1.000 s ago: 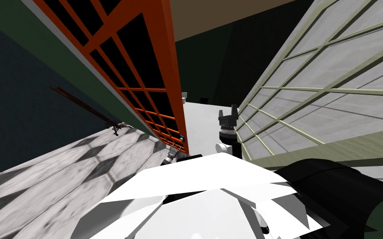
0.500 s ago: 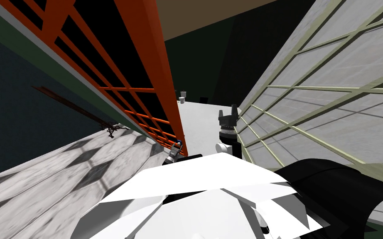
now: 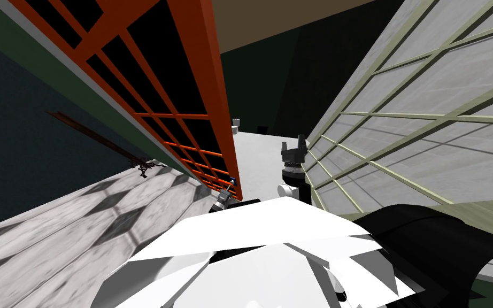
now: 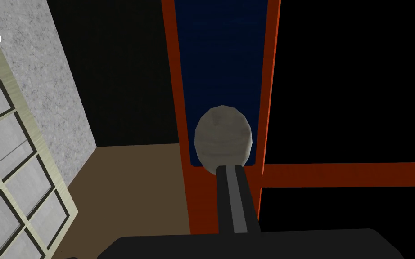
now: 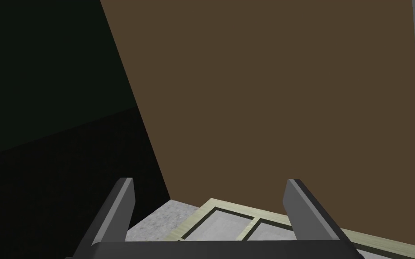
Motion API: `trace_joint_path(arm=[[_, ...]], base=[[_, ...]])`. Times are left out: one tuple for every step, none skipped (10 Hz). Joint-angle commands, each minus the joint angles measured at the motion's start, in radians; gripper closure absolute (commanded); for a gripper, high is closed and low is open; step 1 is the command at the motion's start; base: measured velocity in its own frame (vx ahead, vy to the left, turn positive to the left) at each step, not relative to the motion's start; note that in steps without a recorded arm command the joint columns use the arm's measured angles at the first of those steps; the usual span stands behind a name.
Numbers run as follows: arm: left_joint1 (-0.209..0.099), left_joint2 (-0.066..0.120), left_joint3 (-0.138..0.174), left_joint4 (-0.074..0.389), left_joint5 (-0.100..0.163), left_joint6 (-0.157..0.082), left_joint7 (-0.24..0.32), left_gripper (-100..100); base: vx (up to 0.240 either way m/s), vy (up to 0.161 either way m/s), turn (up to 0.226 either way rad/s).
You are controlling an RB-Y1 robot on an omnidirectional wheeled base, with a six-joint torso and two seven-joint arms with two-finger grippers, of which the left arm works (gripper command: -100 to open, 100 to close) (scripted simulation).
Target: Push the door open
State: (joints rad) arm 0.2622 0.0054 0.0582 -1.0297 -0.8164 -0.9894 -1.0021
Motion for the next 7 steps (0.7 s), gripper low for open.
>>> trace_joint_path(arm=[[0.0, 0.0, 0.0, 0.0, 0.0, 0.0, 0.0, 100], [0.01, 0.03, 0.003, -0.006, 0.001, -0.006, 0.0, -100], [0.015, 0.034, 0.005, -0.01, 0.001, -0.01, 0.0, -100], [0.021, 0.032, 0.007, -0.013, 0.001, -0.013, 0.0, -100], [0.026, 0.024, 0.009, -0.016, 0.002, -0.016, 0.0, -100], [0.031, 0.006, 0.011, -0.019, 0.002, -0.019, 0.0, -100], [0.025, 0.016, 0.011, -0.012, 0.003, -0.019, -0.001, -100]], base=[[0.0, 0.0, 0.0], [-0.127, 0.042, 0.07], [-0.203, 0.071, 0.07], [-0.185, 0.065, 0.058], [-0.165, 0.052, 0.042], [-0.176, 0.07, 0.047], [-0.084, 0.035, 0.002]])
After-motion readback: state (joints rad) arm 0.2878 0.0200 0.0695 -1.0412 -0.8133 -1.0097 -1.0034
